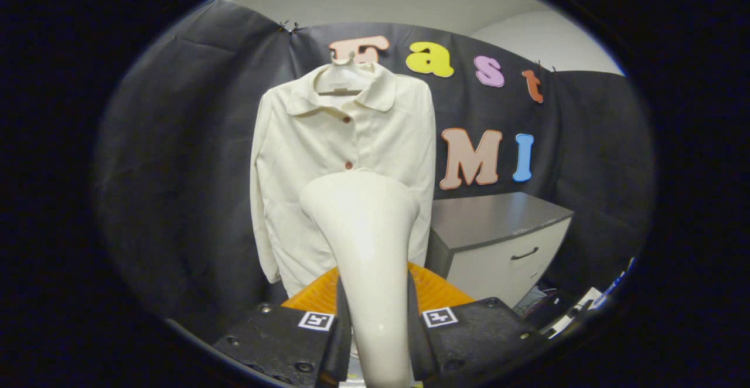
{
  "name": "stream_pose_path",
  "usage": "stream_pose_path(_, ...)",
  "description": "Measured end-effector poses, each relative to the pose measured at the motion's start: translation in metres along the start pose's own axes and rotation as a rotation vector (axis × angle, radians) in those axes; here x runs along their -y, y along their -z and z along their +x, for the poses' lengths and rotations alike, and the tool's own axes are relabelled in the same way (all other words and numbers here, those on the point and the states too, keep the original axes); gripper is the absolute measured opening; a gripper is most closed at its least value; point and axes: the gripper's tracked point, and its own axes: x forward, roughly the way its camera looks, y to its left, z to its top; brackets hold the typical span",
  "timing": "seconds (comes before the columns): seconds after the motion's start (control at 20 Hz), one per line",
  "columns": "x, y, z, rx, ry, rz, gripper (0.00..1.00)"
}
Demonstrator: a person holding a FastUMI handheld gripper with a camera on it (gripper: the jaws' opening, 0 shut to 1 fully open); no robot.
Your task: Iron the clothes twice with a garment steamer, once on the left side and once on the right side.
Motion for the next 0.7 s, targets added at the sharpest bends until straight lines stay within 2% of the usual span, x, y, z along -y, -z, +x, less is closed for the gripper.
stream_pose_path(0.15, 0.011, -0.046, 0.006, 0.046, -0.006, -0.007, 0.41)
stream_pose_path(0.4, 0.035, -0.084, 0.049, 0.067, 0.027, -0.037, 0.41)
stream_pose_path(0.7, 0.039, -0.124, 0.11, 0.059, 0.034, -0.051, 0.41)
